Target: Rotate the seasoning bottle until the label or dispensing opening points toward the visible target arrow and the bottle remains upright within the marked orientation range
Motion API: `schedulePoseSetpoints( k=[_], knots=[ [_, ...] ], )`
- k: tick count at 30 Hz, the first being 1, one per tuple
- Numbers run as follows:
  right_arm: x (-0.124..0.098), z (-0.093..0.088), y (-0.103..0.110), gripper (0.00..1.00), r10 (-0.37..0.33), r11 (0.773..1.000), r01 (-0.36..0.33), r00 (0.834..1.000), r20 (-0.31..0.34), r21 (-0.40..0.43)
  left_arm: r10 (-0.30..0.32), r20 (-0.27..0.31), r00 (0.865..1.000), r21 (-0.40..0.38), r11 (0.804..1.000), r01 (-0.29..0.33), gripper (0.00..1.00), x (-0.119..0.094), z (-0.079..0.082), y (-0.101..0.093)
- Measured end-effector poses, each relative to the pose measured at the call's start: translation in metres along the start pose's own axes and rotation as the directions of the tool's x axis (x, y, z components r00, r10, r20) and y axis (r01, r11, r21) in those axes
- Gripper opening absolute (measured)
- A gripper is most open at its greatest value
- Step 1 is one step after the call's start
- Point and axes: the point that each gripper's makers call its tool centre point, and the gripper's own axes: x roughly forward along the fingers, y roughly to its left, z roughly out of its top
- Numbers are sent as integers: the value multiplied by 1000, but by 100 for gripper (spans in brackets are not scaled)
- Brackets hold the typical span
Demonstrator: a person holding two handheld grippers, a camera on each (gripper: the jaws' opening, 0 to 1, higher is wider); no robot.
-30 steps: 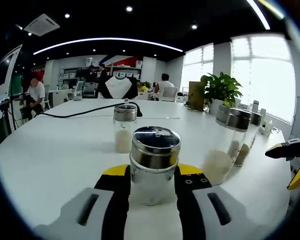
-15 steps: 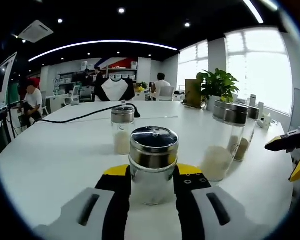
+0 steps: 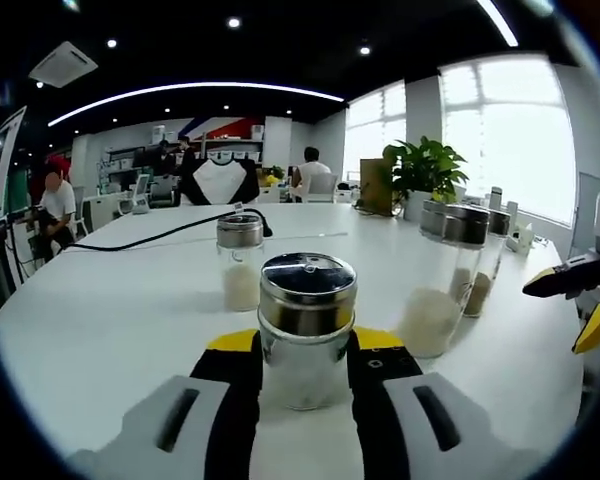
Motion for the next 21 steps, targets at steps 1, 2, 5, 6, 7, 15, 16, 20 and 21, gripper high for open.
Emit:
schedulePoseSetpoints(
  k=[1, 2, 5, 6, 7, 15, 16, 20, 21],
  knots=[
    [0, 0, 0, 74, 1, 1000, -1, 1000, -1, -1, -5, 1, 1000, 3, 1000, 5, 35, 0, 0, 0],
    [0, -1, 1, 74, 3, 1000, -3, 1000, -1, 1, -13, 0, 1000, 5, 1000, 13, 35, 1, 0, 0],
    [0, -1, 1, 74, 4, 1000, -4, 1000, -3, -1, -34, 3, 999, 9, 999, 34, 35, 1, 0, 0],
    [0, -1, 1, 74, 4, 1000, -4, 1000, -3, -1, -39, 3, 999, 9, 999, 39, 35, 1, 0, 0],
    [0, -1, 1, 74, 4, 1000, -4, 1000, -2, 0, -47, 4, 999, 12, 999, 47, 35, 0, 0, 0],
    [1, 1, 3, 74, 14, 1000, -14, 1000, -1, -5, -134, -1, 991, 33, 990, 134, 35, -1, 1, -2],
    [1, 1, 3, 74, 17, 1000, -17, 1000, 0, -9, -137, -3, 991, 33, 990, 137, 35, -1, 1, -2],
    [5, 1, 2, 74, 20, 1000, -20, 1000, -11, 2, -201, -11, 980, 47, 978, 201, 35, -2, 0, -2],
    [5, 2, 3, 74, 21, 1000, -21, 1000, -10, 0, -204, -11, 979, 49, 978, 204, 35, -2, 0, -2]
  ],
)
